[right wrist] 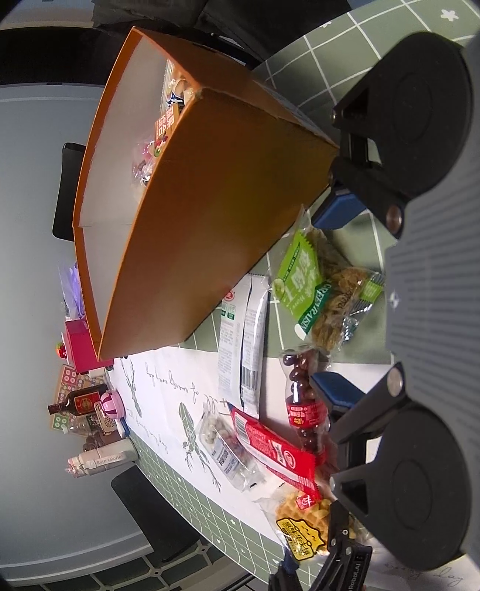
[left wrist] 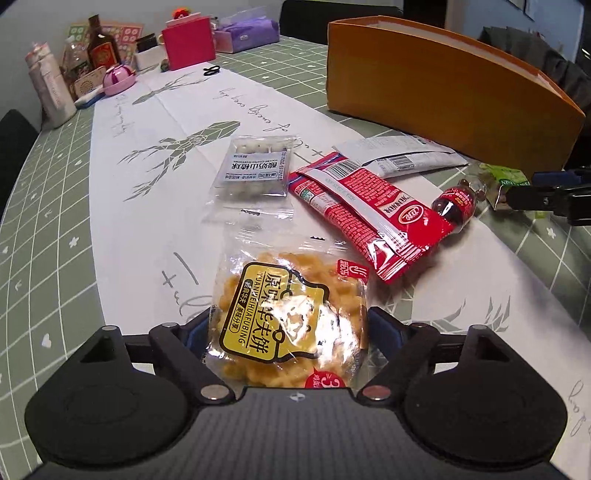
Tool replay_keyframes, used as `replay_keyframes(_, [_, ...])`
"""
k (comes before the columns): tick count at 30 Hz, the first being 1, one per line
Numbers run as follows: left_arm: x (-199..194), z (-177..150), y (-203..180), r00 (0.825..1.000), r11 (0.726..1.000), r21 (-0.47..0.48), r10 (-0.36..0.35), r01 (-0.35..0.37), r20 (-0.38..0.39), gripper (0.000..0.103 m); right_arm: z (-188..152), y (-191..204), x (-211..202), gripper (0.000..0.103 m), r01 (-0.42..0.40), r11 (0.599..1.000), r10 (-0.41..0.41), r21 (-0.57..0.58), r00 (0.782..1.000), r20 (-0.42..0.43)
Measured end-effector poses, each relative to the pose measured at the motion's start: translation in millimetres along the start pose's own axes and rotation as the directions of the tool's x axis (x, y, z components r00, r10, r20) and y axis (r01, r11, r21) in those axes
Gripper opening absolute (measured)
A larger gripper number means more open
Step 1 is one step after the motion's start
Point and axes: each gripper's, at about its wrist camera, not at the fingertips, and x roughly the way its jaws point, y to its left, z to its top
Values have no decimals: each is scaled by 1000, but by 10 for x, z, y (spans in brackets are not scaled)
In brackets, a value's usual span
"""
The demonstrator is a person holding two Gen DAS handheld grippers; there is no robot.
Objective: Organize snacks
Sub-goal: 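Grasp the yellow-labelled waffle bag with the left tool while the right tool grasps the green raisin bag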
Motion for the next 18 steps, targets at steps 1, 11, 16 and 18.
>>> replay_keyframes(1, [-10,-13,-16,1000,1000,-4,5,-5,3,98,4,0,14,82,0,1000,0,4,1000,2])
replay_keyframes(11, [-116,-170,-149,998,995,-91,50,-47,32,97,32,-19,126,73,57,998,-57,10,998,12])
replay_keyframes(16, [-192,-286,-201,997,990,-131,58,-53,41,97,-32,-11,21,50,-28,995,23,-98,999,-43])
replay_keyframes(18, [-241,-357,-230,998,989,-144,49,-42,44,96,-97,-7,-70,49,-51,985,42,-165,998,-56])
